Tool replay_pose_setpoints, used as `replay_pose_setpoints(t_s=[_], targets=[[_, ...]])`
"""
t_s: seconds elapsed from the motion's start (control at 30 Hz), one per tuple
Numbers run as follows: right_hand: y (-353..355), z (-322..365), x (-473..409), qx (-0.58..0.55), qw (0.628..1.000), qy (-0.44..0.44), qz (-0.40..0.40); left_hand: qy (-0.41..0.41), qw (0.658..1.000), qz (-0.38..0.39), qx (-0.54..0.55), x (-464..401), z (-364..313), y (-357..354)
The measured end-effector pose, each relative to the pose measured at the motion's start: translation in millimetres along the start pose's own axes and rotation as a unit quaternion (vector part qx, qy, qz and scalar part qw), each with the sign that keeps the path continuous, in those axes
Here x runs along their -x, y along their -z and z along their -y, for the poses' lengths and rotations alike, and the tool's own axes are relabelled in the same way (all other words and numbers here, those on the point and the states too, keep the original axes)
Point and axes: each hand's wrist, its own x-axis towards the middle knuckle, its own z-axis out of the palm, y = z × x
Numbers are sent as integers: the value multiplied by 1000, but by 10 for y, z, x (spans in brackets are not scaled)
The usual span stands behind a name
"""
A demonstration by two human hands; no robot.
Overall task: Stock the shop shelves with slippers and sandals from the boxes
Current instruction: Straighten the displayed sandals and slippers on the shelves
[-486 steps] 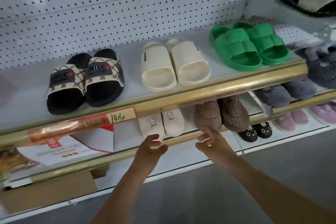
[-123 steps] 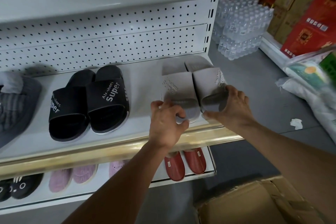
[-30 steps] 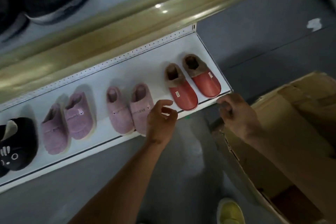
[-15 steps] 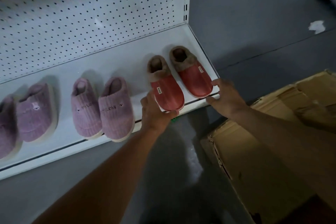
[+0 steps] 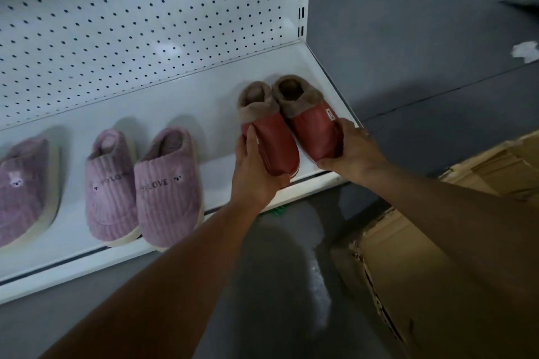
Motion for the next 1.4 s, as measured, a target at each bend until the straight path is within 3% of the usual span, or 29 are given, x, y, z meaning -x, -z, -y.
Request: replay_pose_setpoints(t_s=[0.4,0.57,0.83,0.97,1.2,1.3,1.4], targets=[[-72,72,-58,11,999,2,-31,-22,999,21,30,-205,23,34],[-42,58,-58,-5,1000,-8,-2,-9,999,33,30,-183,21,80],[87,351,436,-13,997,31,-76,25,998,4,56,332,-66,375],[47,601,822,-45,996,61,-53,49,997,15,66,715,-66,662],[-440,1145,1233,-84,990,103,44,8,998,-68,2,1108,432,1329],[-768,1322,1296,-92,985,127,77,39,992,-111,-35,1132,859,1546],[-1049,1446,1302,-99,980,154,76,106,980,-169,3,1131,1270,1670]])
